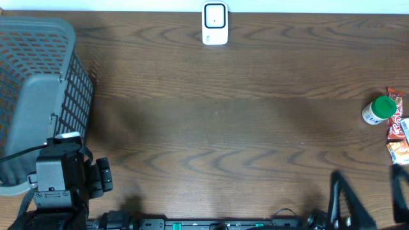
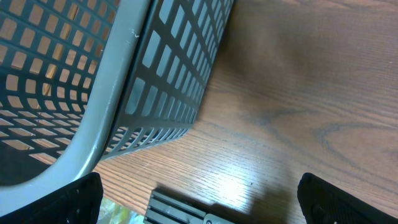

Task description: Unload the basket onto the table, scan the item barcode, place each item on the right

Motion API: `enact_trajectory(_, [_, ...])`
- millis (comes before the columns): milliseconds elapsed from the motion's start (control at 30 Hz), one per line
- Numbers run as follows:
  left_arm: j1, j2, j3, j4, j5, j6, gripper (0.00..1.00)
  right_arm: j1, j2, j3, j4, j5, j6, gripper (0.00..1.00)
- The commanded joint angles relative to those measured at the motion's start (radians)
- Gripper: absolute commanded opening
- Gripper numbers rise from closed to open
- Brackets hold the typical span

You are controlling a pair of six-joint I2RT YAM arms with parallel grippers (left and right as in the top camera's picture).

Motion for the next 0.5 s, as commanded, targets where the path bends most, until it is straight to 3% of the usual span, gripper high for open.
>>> enact_trajectory(0, [-0.002, -0.004, 0.004, -0.004, -0.006, -0.001, 0.98, 0.226, 0.014, -0.006, -0.076, 0.197, -0.068, 0.90])
enact_trajectory(67, [-0.002, -0.004, 0.004, -0.004, -0.006, -0.001, 0.98, 0.343, 0.014, -0.006, -0.126, 0.279, -0.068, 0.99])
enact_trajectory(233, [-0.002, -0.004, 0.004, -0.004, -0.006, -0.001, 0.98, 0.509, 0.014, -0.008, -0.101, 0.318, -0.056, 0.98])
enact_trajectory(467, [-0.002, -0.004, 0.004, -0.004, -0.006, -0.001, 0.98, 0.501, 0.014, -0.011, -0.059, 0.395, -0.153, 0.96])
